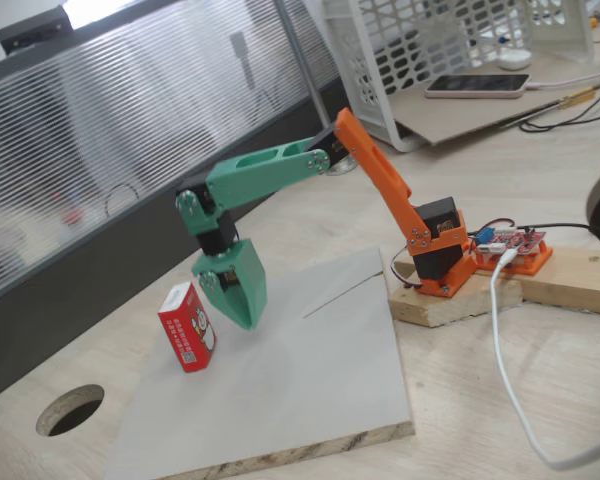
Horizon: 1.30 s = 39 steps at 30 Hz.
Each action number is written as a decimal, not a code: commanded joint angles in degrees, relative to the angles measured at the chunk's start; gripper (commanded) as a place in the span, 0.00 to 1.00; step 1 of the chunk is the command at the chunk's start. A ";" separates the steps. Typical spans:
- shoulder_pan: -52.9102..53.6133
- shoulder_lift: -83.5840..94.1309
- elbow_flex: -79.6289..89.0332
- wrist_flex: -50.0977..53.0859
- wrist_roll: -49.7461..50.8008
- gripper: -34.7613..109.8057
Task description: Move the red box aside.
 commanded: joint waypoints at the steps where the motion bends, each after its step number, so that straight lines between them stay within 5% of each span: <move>1: 0.26 -1.85 -1.23 0.09 0.79 0.26; 39: 0.18 -1.93 -1.23 -10.37 0.79 0.26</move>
